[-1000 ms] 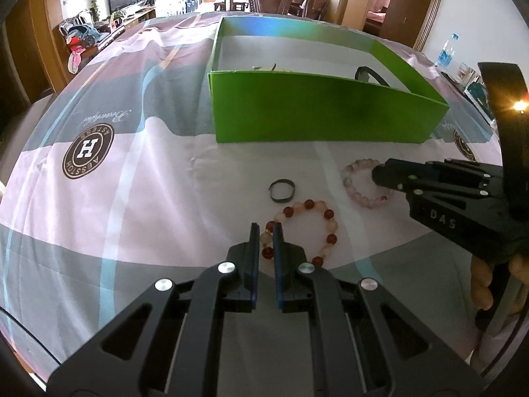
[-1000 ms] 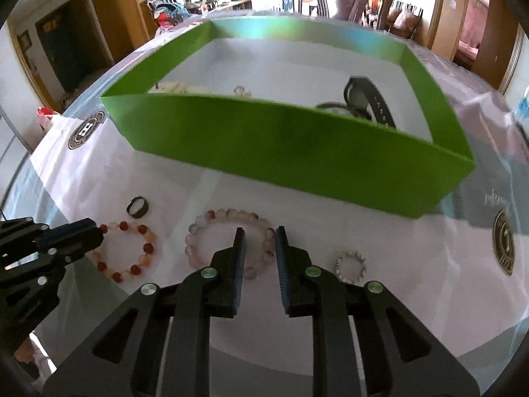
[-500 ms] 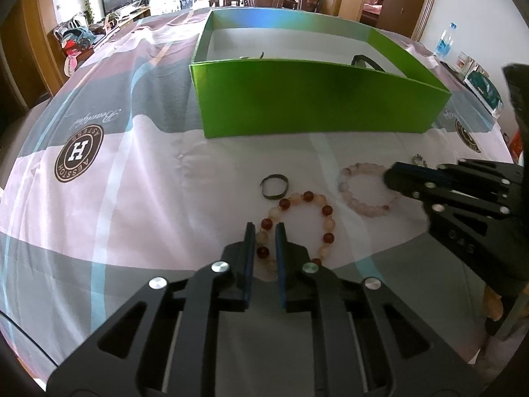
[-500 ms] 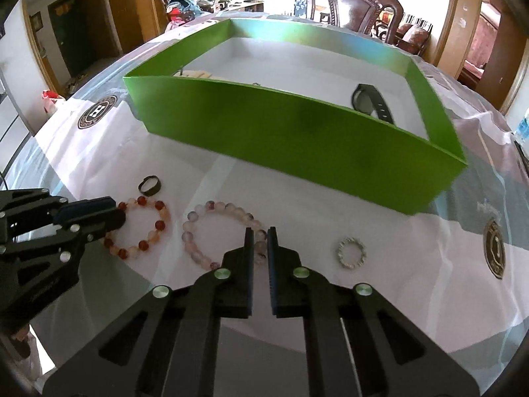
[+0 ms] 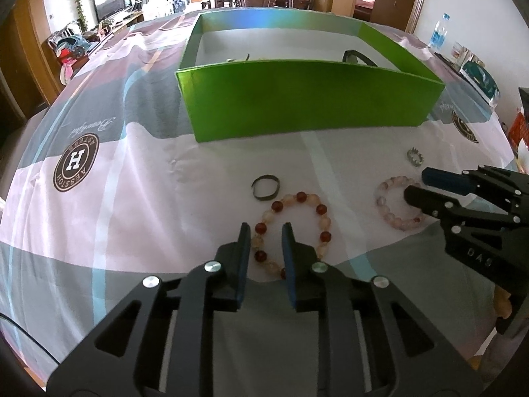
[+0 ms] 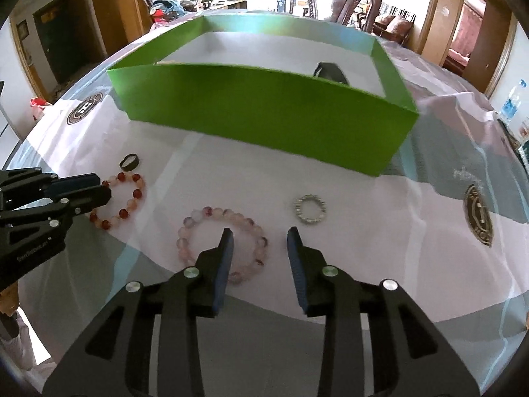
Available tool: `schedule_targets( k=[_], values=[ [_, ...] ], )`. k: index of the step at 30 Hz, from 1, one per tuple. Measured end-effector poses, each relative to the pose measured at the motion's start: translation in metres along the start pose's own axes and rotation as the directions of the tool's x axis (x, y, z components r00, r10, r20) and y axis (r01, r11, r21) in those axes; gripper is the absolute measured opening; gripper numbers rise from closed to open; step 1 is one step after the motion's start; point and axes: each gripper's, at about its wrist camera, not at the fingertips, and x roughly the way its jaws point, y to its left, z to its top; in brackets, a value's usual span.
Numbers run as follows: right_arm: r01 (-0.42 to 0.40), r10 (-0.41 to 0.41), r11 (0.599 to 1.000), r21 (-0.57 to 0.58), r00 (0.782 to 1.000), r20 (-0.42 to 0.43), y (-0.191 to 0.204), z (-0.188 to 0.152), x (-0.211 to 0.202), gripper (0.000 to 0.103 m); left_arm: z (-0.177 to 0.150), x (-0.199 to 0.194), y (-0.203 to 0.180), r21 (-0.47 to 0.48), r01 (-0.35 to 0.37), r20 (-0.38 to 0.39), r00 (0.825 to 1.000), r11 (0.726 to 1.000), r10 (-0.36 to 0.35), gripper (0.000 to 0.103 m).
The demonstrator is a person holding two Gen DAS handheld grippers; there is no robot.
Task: Organize jewelry
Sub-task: 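Grasp the red-bead bracelet with the left gripper while the right gripper grasps the pink crystal bracelet, then carry both bracelets into the green box and open both grippers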
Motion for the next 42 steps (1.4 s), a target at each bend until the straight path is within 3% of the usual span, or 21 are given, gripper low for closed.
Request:
schedule_targets(
  k=[4,7,8,10,15,21,27,32,35,38,42],
  values=[
    [-0.005,0.005,1.0,-0.007,1.0,0.009,0.004,-0.001,0.001,0.032,0.0,0.002,-0.001,0.012,-0.005,0.008,1.0,1.0,0.005,0.02],
    [-0.039,0.04,0.999,-0.025,0.999,0.009,0.009,-0.001,0.0,0.012,0.0,0.001,0.001,0.009,-0.002,0.009,1.0,1.0,0.001,0.018],
    [-0.044,0.044,0.999,-0.031,0.999,0.009,0.012,-0.002,0.0,0.009,0.0,0.001,0.001,0.007,-0.009,0.009,1.0,1.0,0.008,0.015],
    [-0.041,0.042,0.998,-0.04,0.999,0.012,0.014,-0.003,0.0,0.009,-0.001,0.001,0.003,-0.004,-0.009,0.007,1.0,1.0,0.009,0.009],
    [-0.051,0.052,0.998,-0.039,0.998,0.024,0.016,-0.005,-0.007,0.008,0.0,-0.009,0.005,-0.017,-0.01,0.024,1.0,1.0,0.011,0.009],
    [-0.023,0.029,0.999,-0.048,0.993,0.116,0.015,0.001,-0.045,0.008,0.008,-0.046,0.004,-0.008,-0.013,0.114,0.993,1.0,0.013,0.009],
    [0.015,-0.004,0.999,-0.04,0.969,0.247,0.005,0.015,-0.094,0.004,0.023,-0.09,0.008,0.004,-0.025,0.219,0.975,1.0,0.024,0.009],
    [0.044,-0.035,0.999,-0.023,0.954,0.298,-0.006,0.024,-0.114,0.004,0.032,-0.108,0.004,0.011,-0.02,0.262,0.965,1.0,0.016,0.009],
    [0.053,-0.053,0.999,0.006,0.964,0.259,-0.016,0.023,-0.102,0.007,0.03,-0.104,0.0,0.013,-0.009,0.25,0.968,1.0,0.006,0.009],
    [0.063,-0.065,0.998,0.021,0.986,0.15,-0.022,0.018,-0.065,0.018,0.025,-0.094,-0.003,0.014,0.008,0.222,0.975,1.0,-0.011,0.009],
    [0.061,-0.061,0.997,0.054,0.998,-0.008,-0.031,0.002,-0.016,0.018,0.018,-0.079,-0.007,0.02,0.022,0.183,0.983,1.0,-0.025,0.009]
  ],
)
